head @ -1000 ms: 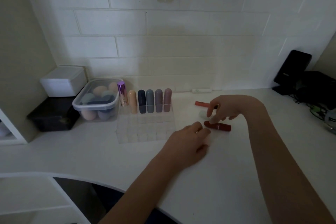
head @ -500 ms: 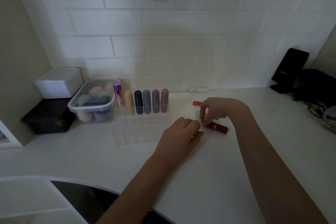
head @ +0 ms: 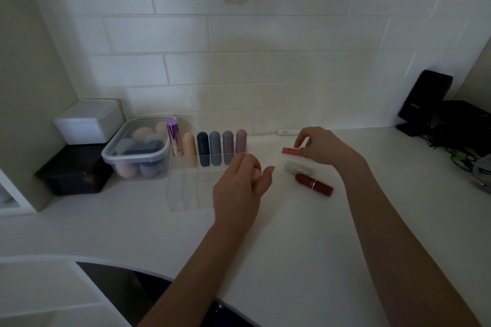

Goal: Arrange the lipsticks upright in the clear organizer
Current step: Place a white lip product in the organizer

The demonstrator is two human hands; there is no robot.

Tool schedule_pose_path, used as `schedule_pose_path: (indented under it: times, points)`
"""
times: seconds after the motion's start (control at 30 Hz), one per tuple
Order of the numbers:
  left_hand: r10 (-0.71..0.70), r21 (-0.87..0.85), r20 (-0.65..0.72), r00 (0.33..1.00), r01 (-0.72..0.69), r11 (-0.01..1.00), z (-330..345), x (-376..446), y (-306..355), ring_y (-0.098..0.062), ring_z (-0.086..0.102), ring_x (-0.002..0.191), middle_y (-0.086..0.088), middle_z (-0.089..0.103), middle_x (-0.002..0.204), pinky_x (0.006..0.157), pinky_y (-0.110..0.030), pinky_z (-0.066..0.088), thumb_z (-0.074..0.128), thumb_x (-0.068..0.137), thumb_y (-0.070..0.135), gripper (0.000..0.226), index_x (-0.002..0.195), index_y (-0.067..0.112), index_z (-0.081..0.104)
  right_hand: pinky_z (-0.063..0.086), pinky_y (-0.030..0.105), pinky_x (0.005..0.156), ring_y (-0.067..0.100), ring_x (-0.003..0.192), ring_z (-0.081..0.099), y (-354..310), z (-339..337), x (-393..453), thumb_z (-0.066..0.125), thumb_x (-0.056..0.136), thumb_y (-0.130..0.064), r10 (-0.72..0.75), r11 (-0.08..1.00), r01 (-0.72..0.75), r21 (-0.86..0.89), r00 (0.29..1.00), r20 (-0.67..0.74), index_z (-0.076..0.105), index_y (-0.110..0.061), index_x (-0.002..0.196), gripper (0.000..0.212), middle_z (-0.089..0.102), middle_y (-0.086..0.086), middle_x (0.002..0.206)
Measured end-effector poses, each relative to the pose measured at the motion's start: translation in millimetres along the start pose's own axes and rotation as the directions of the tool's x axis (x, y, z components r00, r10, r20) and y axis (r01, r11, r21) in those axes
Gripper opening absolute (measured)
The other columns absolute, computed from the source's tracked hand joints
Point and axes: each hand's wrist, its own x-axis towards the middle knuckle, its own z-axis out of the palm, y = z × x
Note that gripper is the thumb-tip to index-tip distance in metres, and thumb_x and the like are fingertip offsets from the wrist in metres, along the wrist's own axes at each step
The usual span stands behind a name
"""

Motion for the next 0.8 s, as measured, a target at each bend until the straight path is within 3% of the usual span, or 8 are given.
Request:
schedule_pose_path:
  times: [0.07,0.2,0.3,0.4,0.5,0.6,0.7,0.8]
  points:
    - [-0.045,-0.006,-0.012,0.999,0.045,0.999,-2,2,-2,-0.012,0.042,0.055,0.005,0.045,0.073,0.044,-0.011,0.027,0.043,0.087,0.041,0.035,0.071,0.010,0.049,0.048,0.037,0.082,0.020,0.080,0.056,7,4,3,0.065,0.085,-0.014,0.031,0.999,-0.031,0.006,0.999,-0.035,0.064,-0.013,0.102,0.017,0.054,0.001,0.098]
    - [-0.066,-0.093,-0.038,0.997,0.062,0.994,-2,2,-3,-0.013,0.044,0.056,0.000,0.048,0.064,0.050,-0.008,0.033,0.044,0.087,0.034,0.028,0.072,0.011,0.047,0.046,0.039,0.095,0.024,0.111,0.055,18,11,8,0.064,0.086,-0.017,0.057,0.998,-0.056,0.019,0.995,-0.082,0.063,-0.023,0.110,0.025,0.059,0.003,0.113]
    - [-0.128,-0.183,-0.046,0.991,0.117,0.976,0,2,-5,-0.017,0.057,0.055,-0.008,0.058,0.060,0.050,-0.017,0.045,0.045,0.089,0.033,0.019,0.076,0.018,0.042,0.045,0.041,0.099,0.023,0.116,0.054,23,15,11,0.062,0.088,-0.019,0.080,0.996,-0.074,0.053,0.990,-0.113,0.061,-0.025,0.118,0.031,0.058,0.001,0.127]
    - [-0.153,-0.187,-0.088,0.984,0.135,0.973,1,1,-5,-0.023,0.061,0.056,-0.010,0.059,0.062,0.048,-0.038,0.051,0.036,0.085,0.037,0.021,0.079,0.017,0.039,0.044,0.045,0.100,0.024,0.115,0.055,23,21,18,0.059,0.090,-0.017,0.052,0.987,-0.033,0.158,0.991,-0.123,0.059,-0.023,0.123,0.033,0.058,0.002,0.130]
    - [-0.155,-0.167,-0.118,0.981,0.134,0.977,0,3,-2,-0.020,0.057,0.050,-0.004,0.056,0.057,0.045,-0.028,0.045,0.033,0.081,0.038,0.018,0.081,0.020,0.036,0.042,0.045,0.102,0.025,0.120,0.052,22,28,32,0.051,0.094,-0.014,0.026,0.992,-0.007,0.127,0.989,-0.145,0.054,-0.022,0.129,0.037,0.055,0.002,0.135]
    - [-0.130,-0.111,-0.142,0.981,0.115,0.987,-1,3,2,-0.013,0.048,0.043,0.013,0.044,0.054,0.046,-0.014,0.034,0.036,0.082,0.040,0.015,0.083,0.026,0.034,0.043,0.048,0.101,0.032,0.121,0.050,20,35,52,0.046,0.096,-0.017,0.004,0.998,0.001,0.068,0.997,-0.083,0.045,-0.021,0.135,0.040,0.051,0.009,0.139]
    - [-0.125,-0.069,-0.149,0.981,0.116,0.991,-3,3,2,-0.006,0.042,0.042,0.015,0.040,0.055,0.046,-0.010,0.030,0.040,0.081,0.037,0.014,0.083,0.023,0.037,0.044,0.049,0.099,0.034,0.118,0.050,18,40,73,0.043,0.095,-0.015,0.026,0.998,-0.025,-0.063,1.000,0.014,0.043,-0.023,0.137,0.042,0.050,0.011,0.136]
    - [-0.086,-0.013,-0.157,0.984,0.085,0.996,-2,6,-1,-0.010,0.044,0.050,0.016,0.038,0.053,0.042,-0.013,0.027,0.042,0.082,0.033,0.021,0.073,0.014,0.047,0.042,0.043,0.099,0.032,0.121,0.044,21,41,89,0.050,0.092,-0.010,0.050,0.986,-0.056,-0.156,0.998,-0.038,0.052,-0.025,0.129,0.040,0.051,0.008,0.134]
